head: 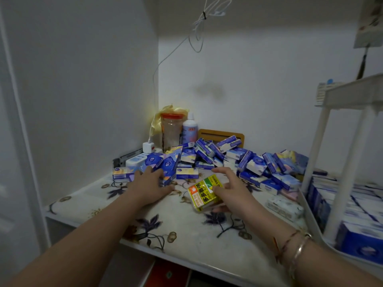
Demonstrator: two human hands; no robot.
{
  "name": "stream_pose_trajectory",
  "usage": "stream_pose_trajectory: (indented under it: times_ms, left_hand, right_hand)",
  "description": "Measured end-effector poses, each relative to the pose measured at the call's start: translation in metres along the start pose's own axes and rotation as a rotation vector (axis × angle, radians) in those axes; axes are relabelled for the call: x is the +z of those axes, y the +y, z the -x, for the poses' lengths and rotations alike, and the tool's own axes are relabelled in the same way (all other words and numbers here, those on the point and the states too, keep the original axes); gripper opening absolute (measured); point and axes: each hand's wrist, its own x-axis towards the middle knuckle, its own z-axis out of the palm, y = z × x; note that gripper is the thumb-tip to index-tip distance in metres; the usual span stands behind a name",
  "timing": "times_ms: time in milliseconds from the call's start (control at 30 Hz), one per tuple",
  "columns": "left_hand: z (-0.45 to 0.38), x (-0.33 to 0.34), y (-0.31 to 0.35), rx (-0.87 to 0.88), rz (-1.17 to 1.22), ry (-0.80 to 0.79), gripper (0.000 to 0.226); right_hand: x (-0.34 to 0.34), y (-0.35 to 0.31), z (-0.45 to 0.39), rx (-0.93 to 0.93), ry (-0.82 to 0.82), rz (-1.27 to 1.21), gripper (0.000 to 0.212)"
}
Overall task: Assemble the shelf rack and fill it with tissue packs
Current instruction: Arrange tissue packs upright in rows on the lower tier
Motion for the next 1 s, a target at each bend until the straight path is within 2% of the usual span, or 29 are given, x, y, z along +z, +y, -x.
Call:
stream_pose_trajectory:
  times_ms: [67,200,367,533,733,1000]
  left_hand:
    - [0.006,-0.003,0.005,0.041,0.029,0.061,0.047]
    - [0.027,-0.01,0.015,0.088,0.151,0.124,0.044]
    - [0.068,-0.017,0.036,0.114,0.227,0.067,0.055]
    - [0.104,-0.027,0.074,0.177,0.488,0.061,0.064]
    - [0.139,-0.035,0.133,0.315,0.504,0.247,0.051]
    - [0.175,-0.055,0.198,0.453,0.58,0.421,0.04]
  right_hand:
    - [-0.003,0.0,0.002,0.006,0.007,-0.025,0.035]
    - [-0.01,-0.001,0.013,0.003,0.025,-0.047,0.031]
    - [-0.029,-0.007,0.049,-0.05,0.06,-0.112,0.029]
    - [-0.071,-0.009,0.102,-0.158,0.165,-0.143,0.028]
    - [-0.138,-0.008,0.163,-0.193,0.32,-0.112,0.029]
    - [-0.195,0.005,0.207,-0.125,0.501,-0.046,0.03]
